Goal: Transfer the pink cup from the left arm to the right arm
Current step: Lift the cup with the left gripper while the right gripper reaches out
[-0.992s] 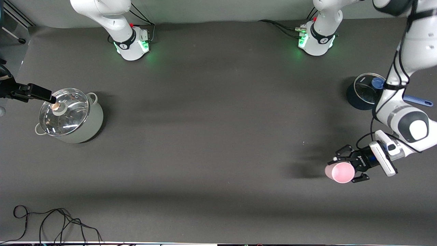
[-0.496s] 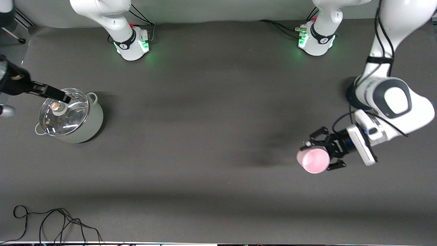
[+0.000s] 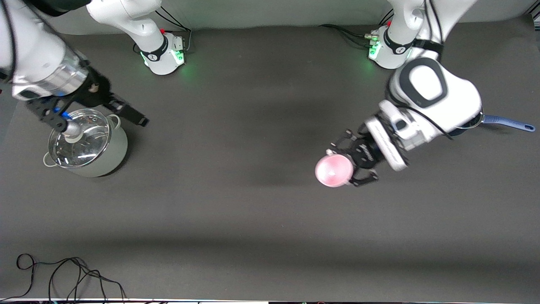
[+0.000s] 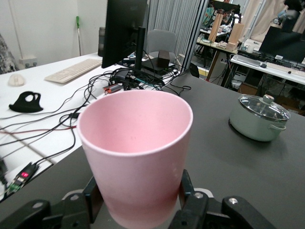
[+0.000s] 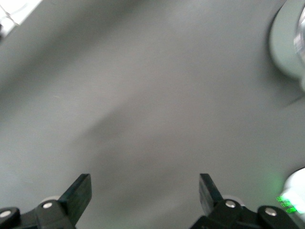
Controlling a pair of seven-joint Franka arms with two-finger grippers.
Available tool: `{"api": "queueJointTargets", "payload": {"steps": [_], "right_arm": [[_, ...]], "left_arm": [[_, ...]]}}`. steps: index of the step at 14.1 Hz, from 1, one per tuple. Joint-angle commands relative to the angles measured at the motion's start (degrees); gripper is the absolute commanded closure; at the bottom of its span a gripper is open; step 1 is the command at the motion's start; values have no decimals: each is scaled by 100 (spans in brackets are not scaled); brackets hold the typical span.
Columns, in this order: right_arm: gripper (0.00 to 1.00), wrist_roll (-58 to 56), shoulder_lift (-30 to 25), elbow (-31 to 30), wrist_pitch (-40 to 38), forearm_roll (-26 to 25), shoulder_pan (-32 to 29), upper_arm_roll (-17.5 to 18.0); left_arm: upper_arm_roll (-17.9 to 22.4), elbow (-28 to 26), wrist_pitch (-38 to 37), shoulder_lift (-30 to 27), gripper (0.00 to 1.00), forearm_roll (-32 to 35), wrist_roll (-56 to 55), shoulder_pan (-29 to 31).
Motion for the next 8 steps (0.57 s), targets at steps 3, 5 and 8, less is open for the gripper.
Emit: {"api": "queueJointTargets", "payload": {"steps": [3,5,8], "right_arm": [[0,1487,497,822,118,202,654,-62],[0,2104,717,1139,153,202,892,-62],[0,3080,868,1351,529,237,1270,-62]], "left_arm": [[117,-202,1019,-398,61,-125,278,-1039],[108,-141,1476,-381,61,-134,269,-1392],[99,-35,1926,-310,61,-169,234,-1753]]}}
